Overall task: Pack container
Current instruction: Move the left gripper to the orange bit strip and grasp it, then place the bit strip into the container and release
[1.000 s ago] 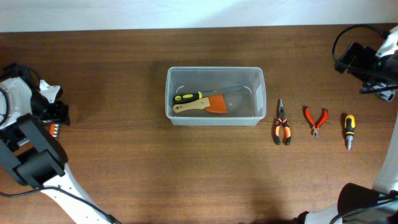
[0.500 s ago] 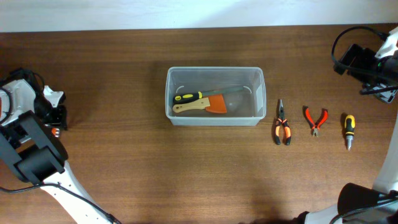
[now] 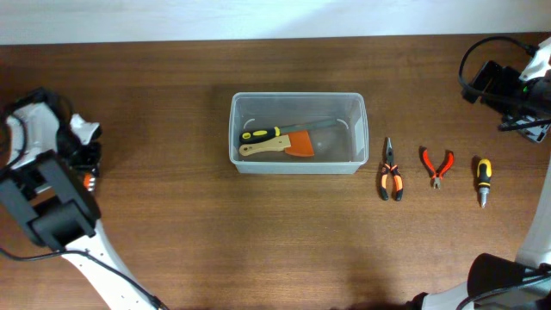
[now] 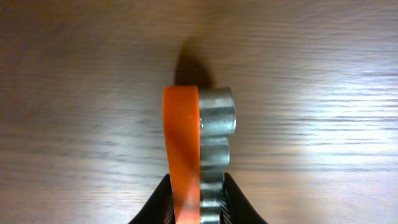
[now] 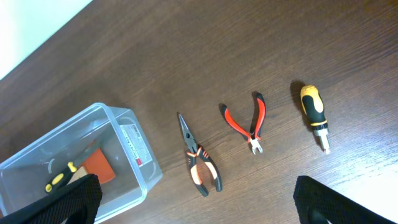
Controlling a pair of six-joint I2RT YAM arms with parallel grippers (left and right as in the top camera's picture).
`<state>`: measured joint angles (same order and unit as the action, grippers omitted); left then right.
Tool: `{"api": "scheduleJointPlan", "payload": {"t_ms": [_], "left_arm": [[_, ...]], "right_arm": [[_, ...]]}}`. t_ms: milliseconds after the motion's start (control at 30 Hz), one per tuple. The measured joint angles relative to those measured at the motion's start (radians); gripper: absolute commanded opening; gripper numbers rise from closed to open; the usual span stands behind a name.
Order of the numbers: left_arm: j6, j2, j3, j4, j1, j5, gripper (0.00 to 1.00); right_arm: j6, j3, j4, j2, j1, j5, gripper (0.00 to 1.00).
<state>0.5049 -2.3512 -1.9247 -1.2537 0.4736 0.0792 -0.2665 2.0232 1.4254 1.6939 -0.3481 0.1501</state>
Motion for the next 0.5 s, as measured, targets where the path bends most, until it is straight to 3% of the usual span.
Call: {"api": "scheduleJointPlan", "payload": {"t_ms": [133, 500], "left_arm": [[0.000, -0.003, -0.113, -0.070, -0.090, -0.004, 0.02], [0.030, -0.013, -0.658, -0.297, -0.447, -0.015, 0.02]], "right_arm": [[0.000, 0.000, 0.000, 0.000, 0.000, 0.000, 0.99], [0.000, 0.000, 0.001, 0.000, 0.000, 0.000, 0.99]]}}
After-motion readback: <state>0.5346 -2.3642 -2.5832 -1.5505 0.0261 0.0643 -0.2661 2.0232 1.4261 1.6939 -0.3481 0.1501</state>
